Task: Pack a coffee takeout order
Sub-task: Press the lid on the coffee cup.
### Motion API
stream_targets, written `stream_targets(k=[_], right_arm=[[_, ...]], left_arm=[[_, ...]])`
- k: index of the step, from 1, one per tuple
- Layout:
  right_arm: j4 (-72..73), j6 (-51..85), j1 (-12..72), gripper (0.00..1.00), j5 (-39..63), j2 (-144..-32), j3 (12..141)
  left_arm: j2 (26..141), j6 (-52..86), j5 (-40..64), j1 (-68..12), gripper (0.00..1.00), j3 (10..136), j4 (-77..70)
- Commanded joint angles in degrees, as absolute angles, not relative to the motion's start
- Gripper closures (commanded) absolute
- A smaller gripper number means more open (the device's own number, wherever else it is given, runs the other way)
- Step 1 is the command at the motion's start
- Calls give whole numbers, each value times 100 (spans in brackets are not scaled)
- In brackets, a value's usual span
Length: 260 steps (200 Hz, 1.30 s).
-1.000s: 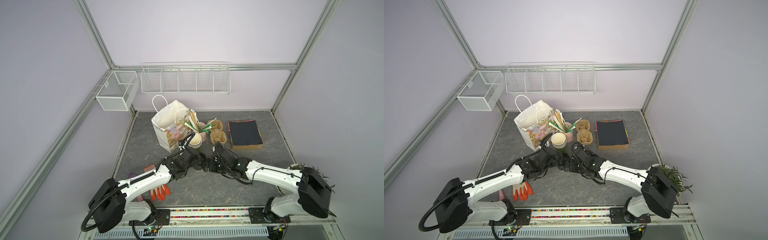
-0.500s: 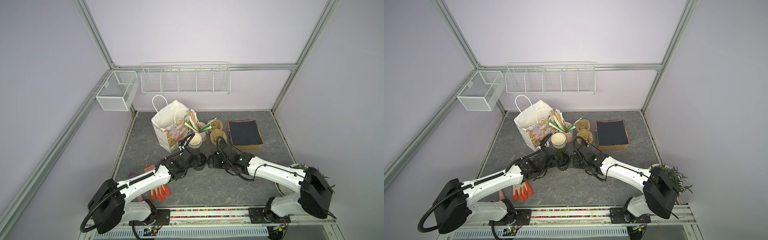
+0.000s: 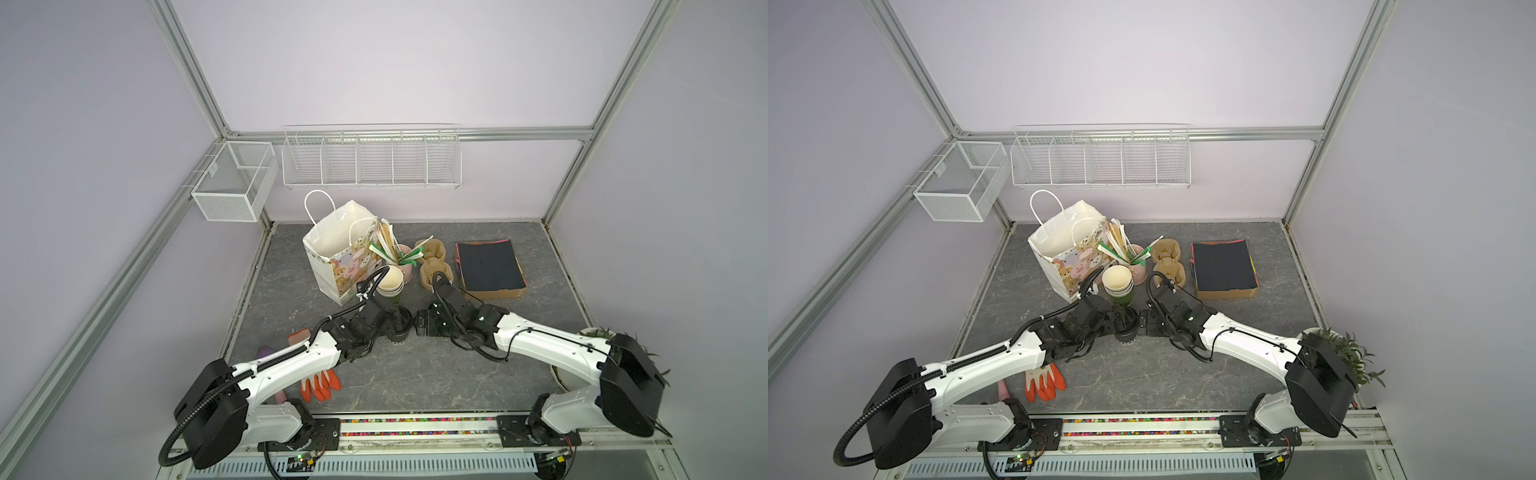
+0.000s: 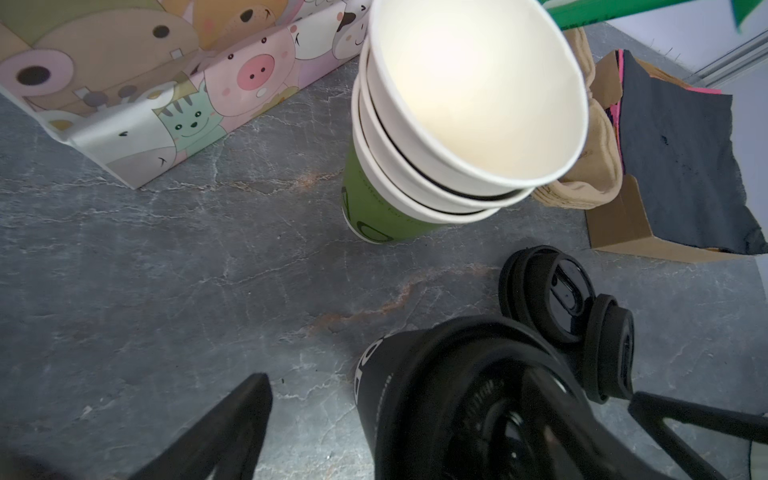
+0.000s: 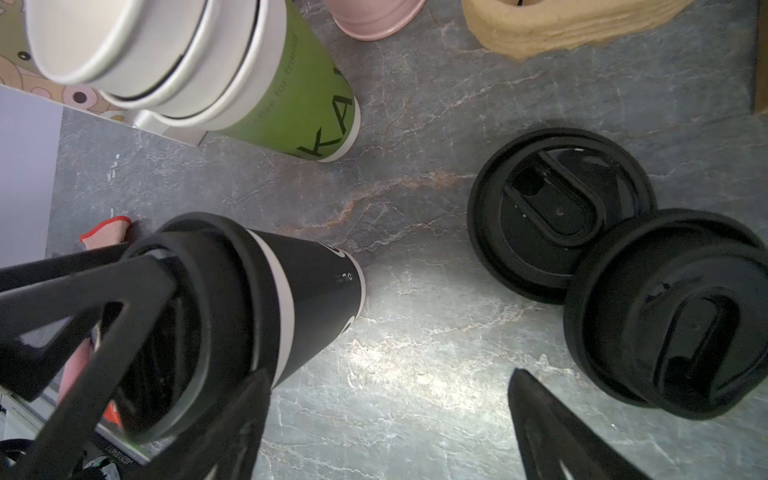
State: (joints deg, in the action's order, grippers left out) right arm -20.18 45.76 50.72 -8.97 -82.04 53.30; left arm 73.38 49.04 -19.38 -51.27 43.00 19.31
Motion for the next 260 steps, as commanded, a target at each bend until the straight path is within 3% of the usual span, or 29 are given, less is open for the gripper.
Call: stream_targets(k=[1,192,260], right_arm=[[-1930,4501,5056,8,-853,-8228,5455],[-1984,4758,4959,10,-1060,-8642,5097],[-2398,4131,4984,10,-894,-8505,6019]], left_arm=[[7743,4577,-1495,-5181,7,3753,3877],[7478,4781,-1343,-5177,8,3438,3682],[7253,4678,-1581,-5181,7,3863,4091]])
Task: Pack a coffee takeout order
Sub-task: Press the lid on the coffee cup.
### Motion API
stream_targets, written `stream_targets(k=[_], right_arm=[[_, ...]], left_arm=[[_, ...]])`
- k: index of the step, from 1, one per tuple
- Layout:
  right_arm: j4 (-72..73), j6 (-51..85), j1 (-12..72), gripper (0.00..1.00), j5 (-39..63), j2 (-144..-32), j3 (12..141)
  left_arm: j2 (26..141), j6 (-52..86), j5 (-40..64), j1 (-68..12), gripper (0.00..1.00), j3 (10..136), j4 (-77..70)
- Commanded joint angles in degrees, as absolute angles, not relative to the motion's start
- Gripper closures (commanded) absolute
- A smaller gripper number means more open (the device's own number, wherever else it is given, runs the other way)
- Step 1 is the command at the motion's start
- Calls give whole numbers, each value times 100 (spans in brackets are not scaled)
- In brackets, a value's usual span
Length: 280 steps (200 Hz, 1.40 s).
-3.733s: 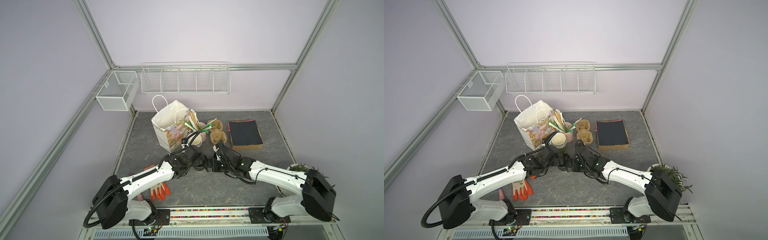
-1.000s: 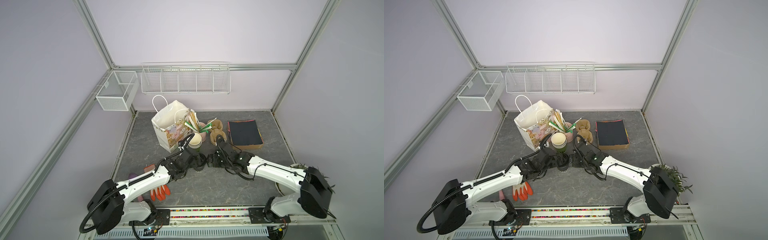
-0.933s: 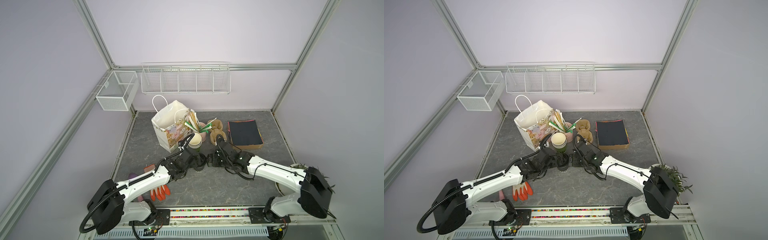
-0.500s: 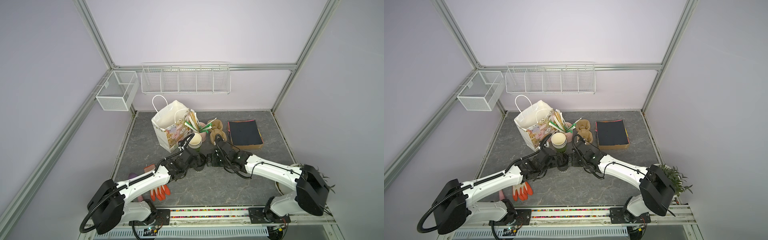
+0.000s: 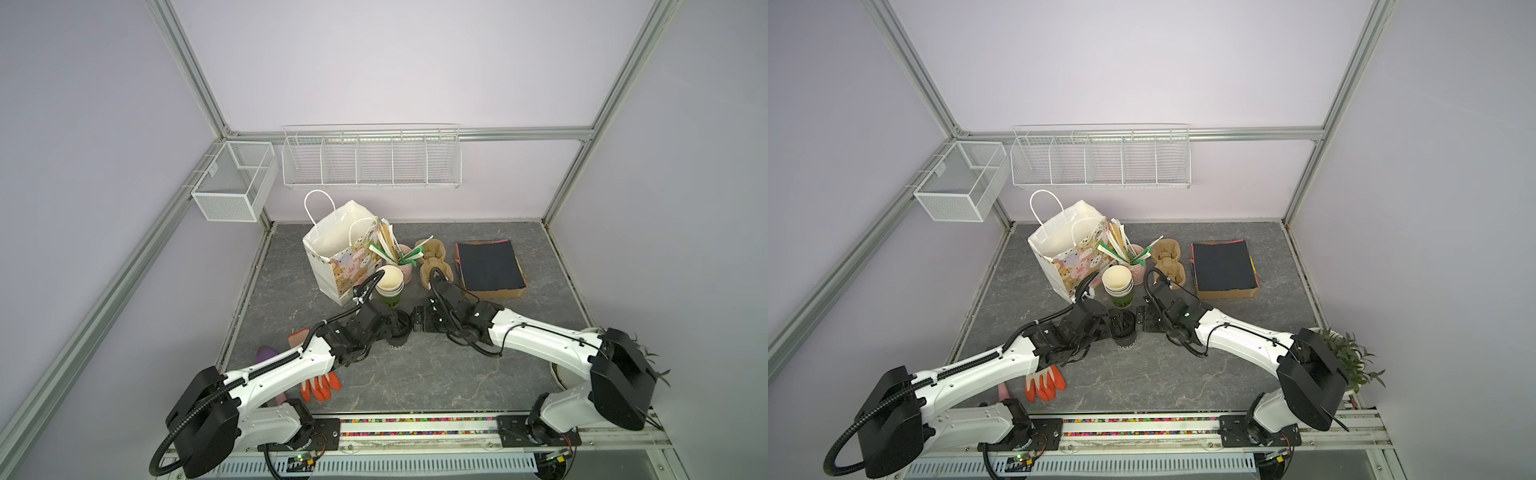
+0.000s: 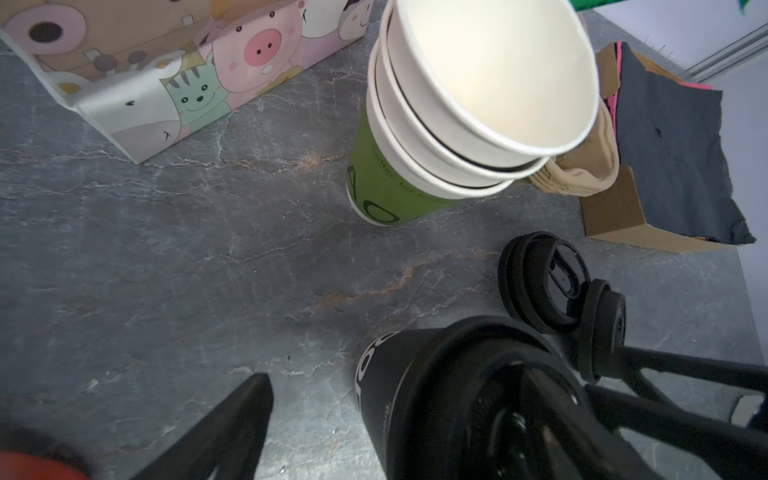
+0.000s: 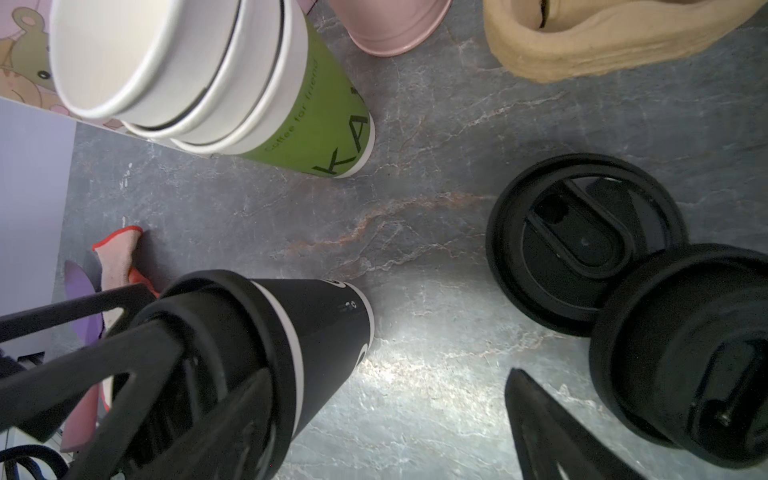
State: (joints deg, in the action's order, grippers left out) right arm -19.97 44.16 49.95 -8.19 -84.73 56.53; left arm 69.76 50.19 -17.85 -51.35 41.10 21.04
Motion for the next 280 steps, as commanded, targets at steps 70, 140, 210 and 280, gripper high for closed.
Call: stream_targets(k=[70,140,210,280], right_arm=[[-2372,4089,5211,10,-564,-8443,6143],[-2170,4202,5291,10,-476,-8500,5994],[-2215,4075,5457,10,-491,-8570,6196],[-2220,3949,5564,12,-431,-8632,6301]], left_arm=[[7127,4658,-1678,-5148,7,4120,4227],[6407,4617,-1653,-5149,6,4114,3895],[6122,4450,-1884,-5137,3,4416,3919],[5467,4371,-2239,-5118,1,4854,4083]])
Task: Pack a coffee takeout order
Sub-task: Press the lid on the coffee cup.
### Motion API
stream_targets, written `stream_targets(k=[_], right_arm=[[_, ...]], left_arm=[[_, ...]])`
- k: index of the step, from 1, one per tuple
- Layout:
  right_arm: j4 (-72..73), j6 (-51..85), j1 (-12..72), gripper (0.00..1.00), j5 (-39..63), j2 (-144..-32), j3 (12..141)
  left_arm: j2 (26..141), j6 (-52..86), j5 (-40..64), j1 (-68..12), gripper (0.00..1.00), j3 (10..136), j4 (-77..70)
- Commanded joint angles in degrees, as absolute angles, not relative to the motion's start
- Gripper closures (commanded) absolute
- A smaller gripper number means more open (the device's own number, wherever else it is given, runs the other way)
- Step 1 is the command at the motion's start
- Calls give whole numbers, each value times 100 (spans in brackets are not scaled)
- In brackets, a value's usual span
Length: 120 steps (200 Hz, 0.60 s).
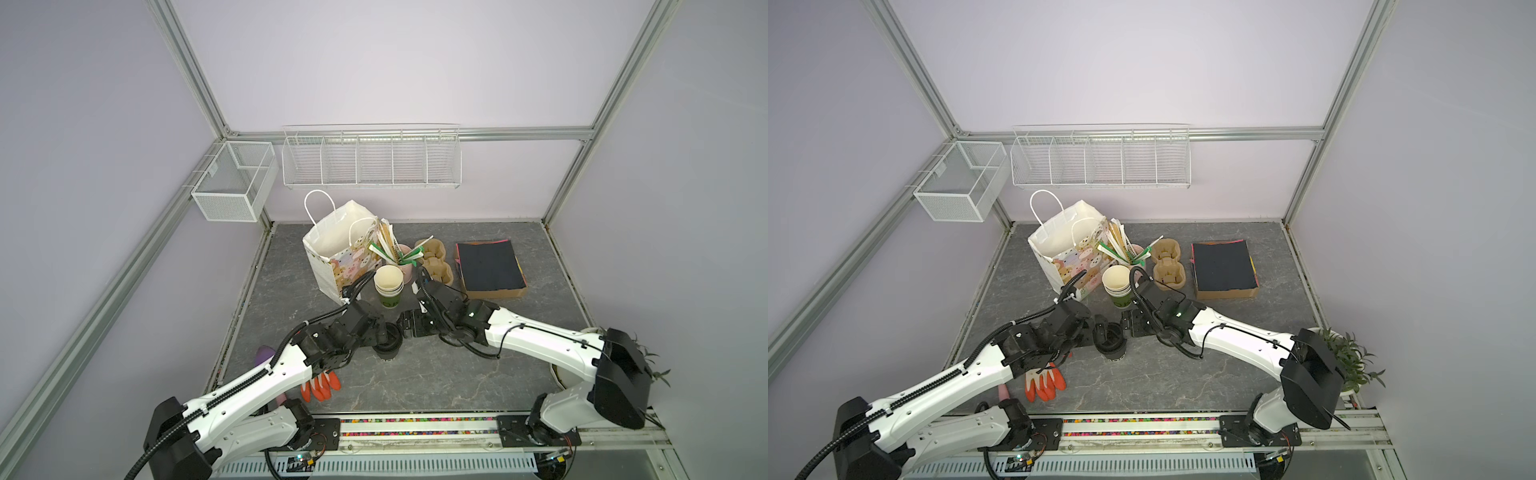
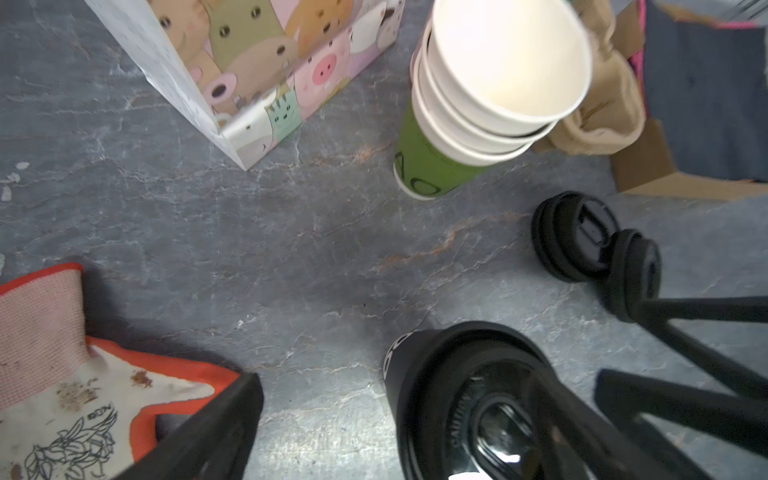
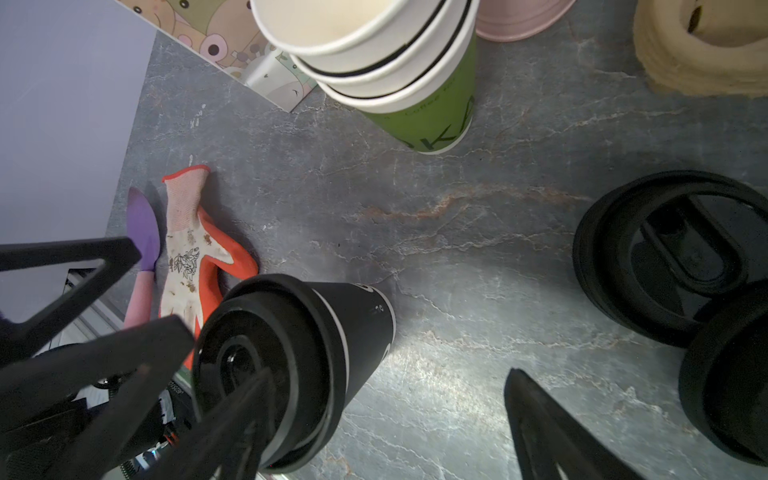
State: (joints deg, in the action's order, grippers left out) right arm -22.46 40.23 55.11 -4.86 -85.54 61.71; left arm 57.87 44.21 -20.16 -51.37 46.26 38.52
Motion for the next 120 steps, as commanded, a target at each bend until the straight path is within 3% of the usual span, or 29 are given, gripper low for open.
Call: stream_targets(k=[1,72,120], right_arm=[[-2222,3947,5564,12,-431,-8631,6306],[-2654,3549,6077,17,-815,-9011,6742],[-2733,3497,6232,17,-989,-9249,6935]], left_arm=[[5449,4378,-2240,-5116,1,4857,4094],[3695,5534,-1572,-5121,2,3551,4517],[3545,5874,-995,-5123,4,2914,4189]])
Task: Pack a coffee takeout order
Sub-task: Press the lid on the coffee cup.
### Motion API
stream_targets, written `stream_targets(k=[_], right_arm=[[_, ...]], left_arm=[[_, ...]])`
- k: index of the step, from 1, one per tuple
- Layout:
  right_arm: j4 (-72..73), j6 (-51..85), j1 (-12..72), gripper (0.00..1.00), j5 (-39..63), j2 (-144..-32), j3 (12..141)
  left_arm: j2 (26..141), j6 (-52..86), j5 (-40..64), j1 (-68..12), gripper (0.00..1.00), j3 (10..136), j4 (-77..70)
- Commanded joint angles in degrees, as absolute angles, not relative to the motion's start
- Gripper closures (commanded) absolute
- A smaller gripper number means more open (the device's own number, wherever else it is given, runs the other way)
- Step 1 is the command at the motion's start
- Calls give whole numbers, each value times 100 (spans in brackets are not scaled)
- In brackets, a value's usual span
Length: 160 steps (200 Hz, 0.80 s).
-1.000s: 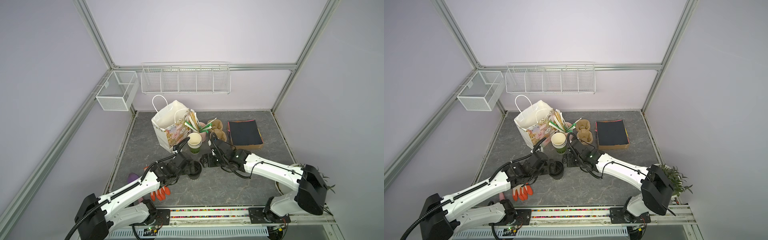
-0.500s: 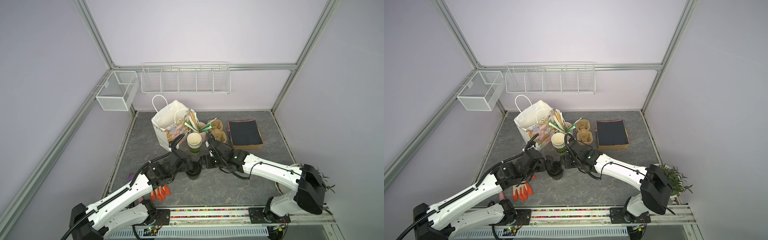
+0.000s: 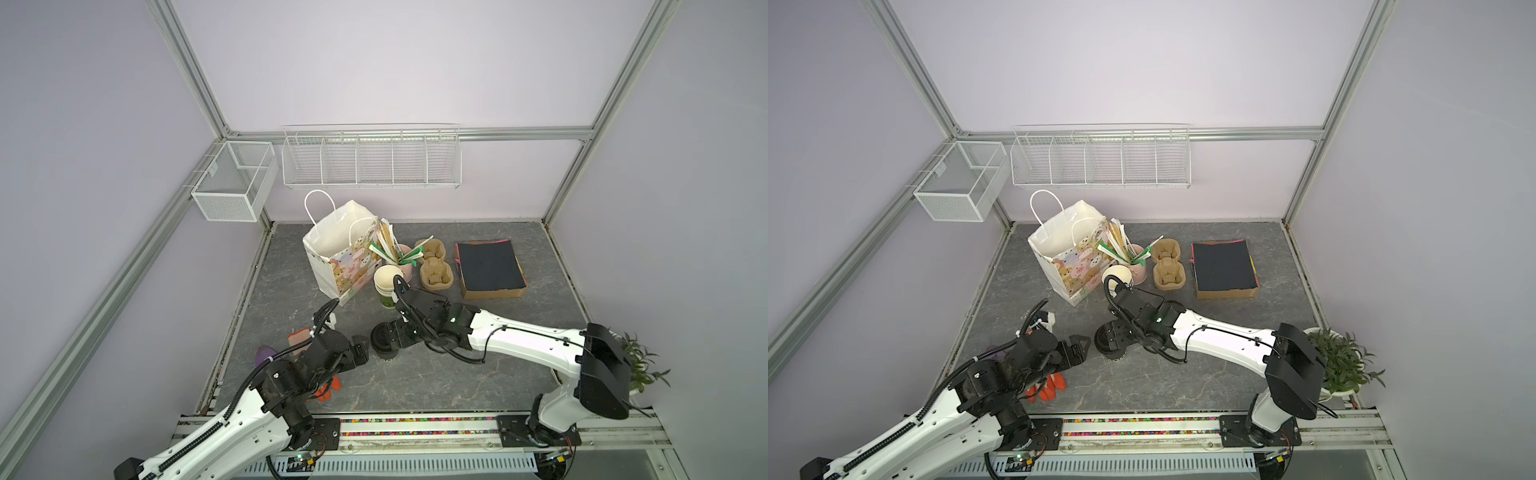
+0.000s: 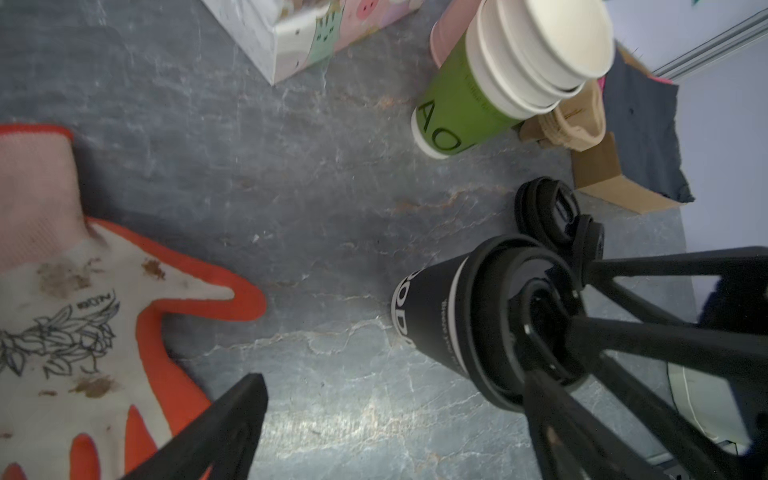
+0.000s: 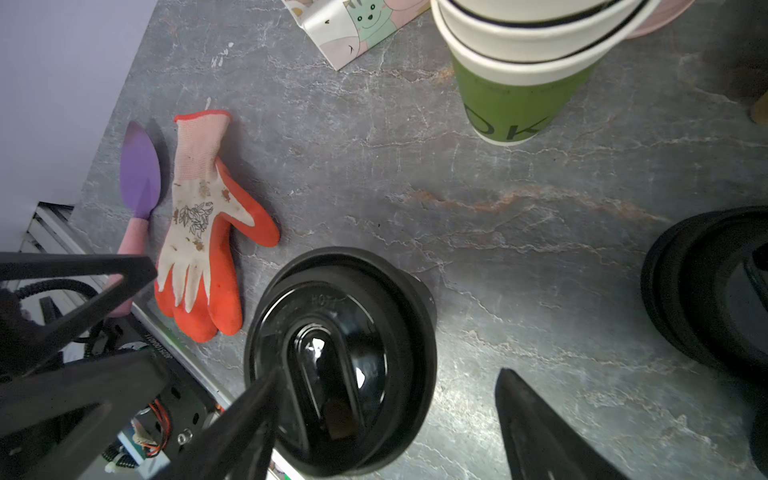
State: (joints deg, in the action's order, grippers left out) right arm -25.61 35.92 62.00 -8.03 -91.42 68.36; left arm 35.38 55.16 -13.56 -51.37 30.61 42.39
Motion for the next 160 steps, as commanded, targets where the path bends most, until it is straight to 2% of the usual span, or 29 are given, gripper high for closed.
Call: stream_targets(k=[1,54,160], right_arm=[[-2733,3493,6231,17,-991,-9252,6935],[-2707,3568,6298,17,-1059,-9475,6874],[-2610,3687,6339,17,-1088,-9492,6671]], left_arm=[[3548,5872,-981,-5124,4,2907,4186],[3676,6125,-350,-5135,4,2526,3468],[3755,6418,-510,-5136,3,2244,2922]])
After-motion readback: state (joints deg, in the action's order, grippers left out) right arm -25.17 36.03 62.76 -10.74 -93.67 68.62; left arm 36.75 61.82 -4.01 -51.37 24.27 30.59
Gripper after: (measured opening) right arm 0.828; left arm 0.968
